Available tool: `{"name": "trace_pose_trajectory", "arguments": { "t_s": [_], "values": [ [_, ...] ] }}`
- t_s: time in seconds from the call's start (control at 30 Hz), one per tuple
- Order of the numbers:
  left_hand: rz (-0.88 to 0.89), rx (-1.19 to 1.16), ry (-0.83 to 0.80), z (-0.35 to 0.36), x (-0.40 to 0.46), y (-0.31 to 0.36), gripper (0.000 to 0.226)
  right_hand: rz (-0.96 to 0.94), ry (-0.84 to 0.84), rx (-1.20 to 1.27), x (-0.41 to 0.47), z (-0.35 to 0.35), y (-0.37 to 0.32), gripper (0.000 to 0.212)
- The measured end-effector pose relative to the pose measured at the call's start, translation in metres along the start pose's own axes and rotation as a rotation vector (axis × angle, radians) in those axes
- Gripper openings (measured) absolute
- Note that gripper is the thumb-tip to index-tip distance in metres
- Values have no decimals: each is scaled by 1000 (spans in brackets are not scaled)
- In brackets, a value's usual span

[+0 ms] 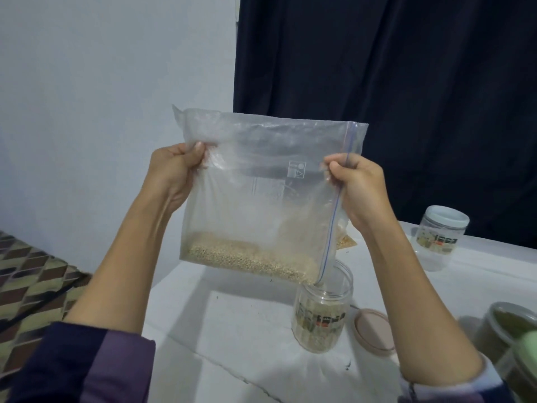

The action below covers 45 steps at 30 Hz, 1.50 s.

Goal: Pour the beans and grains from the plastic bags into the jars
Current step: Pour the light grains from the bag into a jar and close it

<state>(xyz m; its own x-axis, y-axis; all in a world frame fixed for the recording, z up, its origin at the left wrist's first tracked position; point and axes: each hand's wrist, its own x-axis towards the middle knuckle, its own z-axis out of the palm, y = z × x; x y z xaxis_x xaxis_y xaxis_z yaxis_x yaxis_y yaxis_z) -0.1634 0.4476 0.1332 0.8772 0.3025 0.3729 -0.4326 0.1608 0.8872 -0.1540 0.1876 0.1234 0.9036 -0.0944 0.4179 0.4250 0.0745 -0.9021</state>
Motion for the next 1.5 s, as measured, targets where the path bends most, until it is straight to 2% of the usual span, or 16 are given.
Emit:
{"name": "trace_pose_trajectory", "arguments": {
  "t_s": [0.07, 0.17, 0.27, 0.43, 0.63, 0.77, 0.97, 1.2, 1.33, 1.5],
  "values": [
    [44, 0, 12, 1, -2, -4, 44, 5, 7, 12, -1, -3, 2, 21],
    [138, 182, 73, 3, -4, -6, 27, 23, 7, 127, -2, -6, 3, 18],
    [215, 310, 119, 8, -8, -4, 28, 6, 36, 147, -3, -7, 5, 18],
    [207, 275, 142, 15, -10, 1, 28, 15, 60, 206, -5, -4, 7, 18],
    [225, 206, 160, 11, -11, 6, 11, 35, 81, 200, -3, -4, 8, 17],
    [229, 179, 140, 9, -10, 6, 8, 36, 87, 193, -4, -2, 7, 17],
    [178, 166, 111, 10, -7, 9, 24, 29, 83, 109, -7, -1, 1, 19],
    [272, 183, 148, 11, -6, 6, 9, 41, 95, 138, -8, 0, -6, 16],
    [322, 203, 203, 17, 0, 0, 24, 29, 104, 140, -8, 3, -6, 17],
    [402, 334, 293, 36, 4, -3, 44, -32, 115, 115, -9, 8, -8, 18]
  ]
}}
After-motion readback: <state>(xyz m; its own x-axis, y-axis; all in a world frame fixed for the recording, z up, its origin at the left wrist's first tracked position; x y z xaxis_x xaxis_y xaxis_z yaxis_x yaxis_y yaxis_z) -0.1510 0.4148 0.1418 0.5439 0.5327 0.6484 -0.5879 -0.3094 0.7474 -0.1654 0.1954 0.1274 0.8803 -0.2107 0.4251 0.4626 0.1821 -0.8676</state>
